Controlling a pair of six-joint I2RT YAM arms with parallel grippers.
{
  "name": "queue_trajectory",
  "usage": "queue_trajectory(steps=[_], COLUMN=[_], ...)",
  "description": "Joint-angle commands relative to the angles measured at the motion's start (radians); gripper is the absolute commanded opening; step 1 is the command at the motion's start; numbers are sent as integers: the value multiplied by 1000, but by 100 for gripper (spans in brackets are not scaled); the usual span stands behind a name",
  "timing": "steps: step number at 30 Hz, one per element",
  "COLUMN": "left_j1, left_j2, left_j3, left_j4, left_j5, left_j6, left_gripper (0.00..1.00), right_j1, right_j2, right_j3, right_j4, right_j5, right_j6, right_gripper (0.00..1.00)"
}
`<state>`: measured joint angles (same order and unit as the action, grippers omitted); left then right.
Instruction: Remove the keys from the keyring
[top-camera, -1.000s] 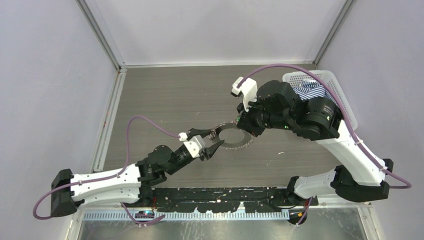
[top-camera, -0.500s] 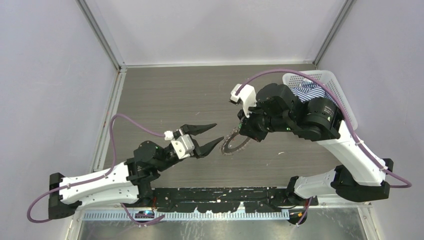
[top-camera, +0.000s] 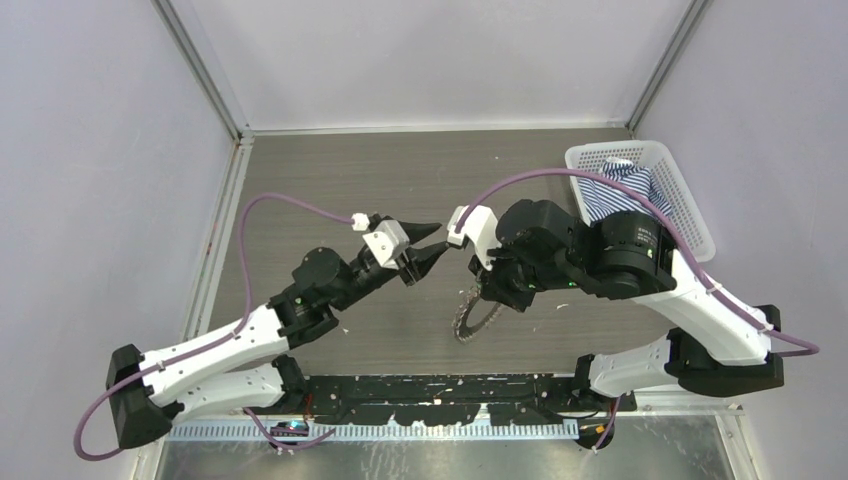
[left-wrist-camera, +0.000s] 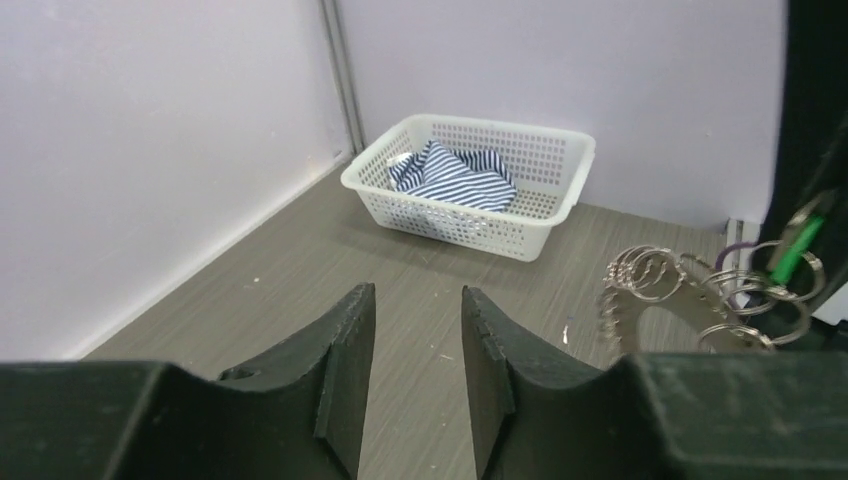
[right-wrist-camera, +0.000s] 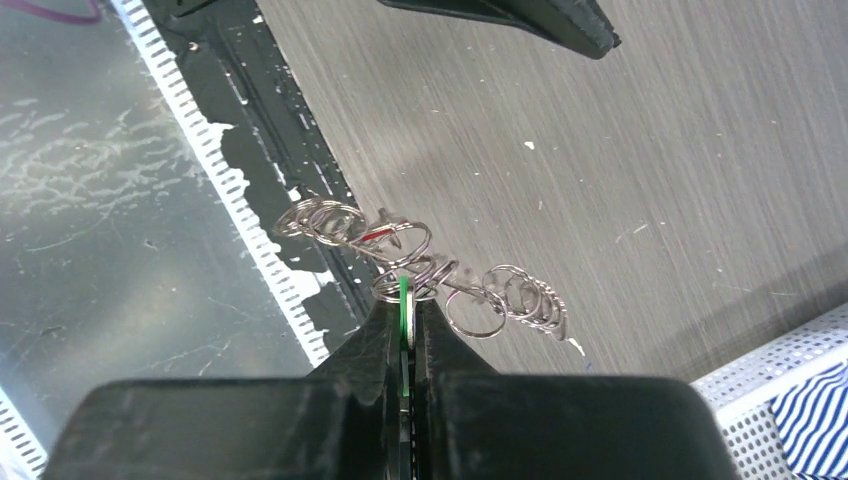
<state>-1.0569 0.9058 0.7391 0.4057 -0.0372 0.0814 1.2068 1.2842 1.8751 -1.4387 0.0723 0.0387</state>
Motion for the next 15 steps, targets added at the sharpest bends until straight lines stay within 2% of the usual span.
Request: queue_trajectory(steps=[1, 8, 15], left_j1=[75, 81, 81], left_j2=[62, 130, 176], left_j3=[28, 65, 60], left_j4=[40, 8, 65], left_j5=[211, 359, 433], left_j6=[-150, -165, -200], left_gripper=[34, 24, 23], right_j1=[17, 29, 31], right_j2=[-31, -23, -18], right_j3=[12, 12, 19], right_j4=[10, 1, 4], right_j5=[90, 108, 127], right_j6=[-13, -29, -33], right_gripper=[1, 1, 1])
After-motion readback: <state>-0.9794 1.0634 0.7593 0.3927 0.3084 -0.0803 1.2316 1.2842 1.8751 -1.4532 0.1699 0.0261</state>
